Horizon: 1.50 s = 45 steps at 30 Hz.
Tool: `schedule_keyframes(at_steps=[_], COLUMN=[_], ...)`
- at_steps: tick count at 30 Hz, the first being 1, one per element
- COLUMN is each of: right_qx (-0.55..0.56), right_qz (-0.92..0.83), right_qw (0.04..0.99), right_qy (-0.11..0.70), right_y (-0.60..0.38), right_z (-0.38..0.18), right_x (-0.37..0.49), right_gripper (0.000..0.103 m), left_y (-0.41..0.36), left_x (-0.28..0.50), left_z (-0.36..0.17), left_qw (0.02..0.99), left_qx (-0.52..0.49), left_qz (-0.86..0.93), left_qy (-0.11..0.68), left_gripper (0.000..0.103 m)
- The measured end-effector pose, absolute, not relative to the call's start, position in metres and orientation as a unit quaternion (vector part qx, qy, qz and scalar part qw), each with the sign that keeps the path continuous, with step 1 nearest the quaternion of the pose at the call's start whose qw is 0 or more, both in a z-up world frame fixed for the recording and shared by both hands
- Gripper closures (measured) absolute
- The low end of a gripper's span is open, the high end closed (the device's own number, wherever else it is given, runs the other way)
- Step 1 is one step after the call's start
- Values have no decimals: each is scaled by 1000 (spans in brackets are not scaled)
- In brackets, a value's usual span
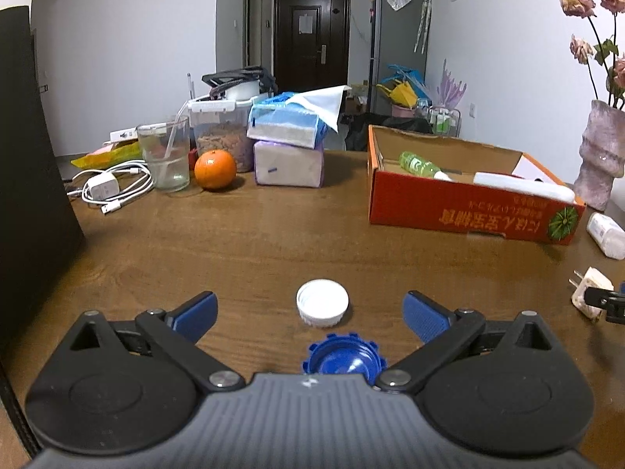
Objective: Organize rigid objects
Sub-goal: 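Close right gripper on white-yellow plug adapter while left gripper approaches white lids, then close the left gripper on the white round lid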
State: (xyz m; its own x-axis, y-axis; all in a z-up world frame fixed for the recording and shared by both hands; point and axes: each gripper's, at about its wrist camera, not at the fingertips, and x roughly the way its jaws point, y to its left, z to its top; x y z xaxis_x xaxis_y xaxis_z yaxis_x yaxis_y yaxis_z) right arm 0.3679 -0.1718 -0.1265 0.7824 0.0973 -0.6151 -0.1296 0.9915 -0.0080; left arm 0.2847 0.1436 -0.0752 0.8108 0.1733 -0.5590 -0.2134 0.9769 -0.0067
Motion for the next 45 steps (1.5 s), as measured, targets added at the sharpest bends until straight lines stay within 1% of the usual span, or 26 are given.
schedule_keyframes(at_steps=[1, 2, 3, 5, 28, 39, 42, 45], right_qx=[-25, -27, -28, -20, -25, -27, -29, -29], right_qz=[68, 74, 82, 90, 108, 114, 115, 116], right_qw=[941, 940, 937, 935, 950, 954, 954, 955], right_qy=[329, 333, 338, 343, 293, 278, 275, 273], right_y=[-171, -170, -169, -169, -166, -166, -165, -165], right_z=[-129, -131, -134, -136, -117, -114, -113, -113], right_x=[370, 371, 373, 373, 303, 280, 276, 273], right_gripper=[32, 47, 65, 72, 73, 73, 73, 73], left_y=[143, 143, 142, 141, 130, 125, 123, 123], left_x=[283, 281, 279, 276, 236, 231, 233, 237], left_z=[-76, -76, -76, -76, -89, -106, -109, -113], left_qw=[951, 950, 950, 949, 936, 925, 922, 918], left_qx=[-35, -34, -33, -34, -34, -28, -26, -27], left_qz=[101, 101, 100, 99, 103, 114, 118, 124], left_qy=[292, 293, 294, 296, 336, 361, 367, 375], left_gripper=[0, 0, 0, 0, 0, 0, 1, 6])
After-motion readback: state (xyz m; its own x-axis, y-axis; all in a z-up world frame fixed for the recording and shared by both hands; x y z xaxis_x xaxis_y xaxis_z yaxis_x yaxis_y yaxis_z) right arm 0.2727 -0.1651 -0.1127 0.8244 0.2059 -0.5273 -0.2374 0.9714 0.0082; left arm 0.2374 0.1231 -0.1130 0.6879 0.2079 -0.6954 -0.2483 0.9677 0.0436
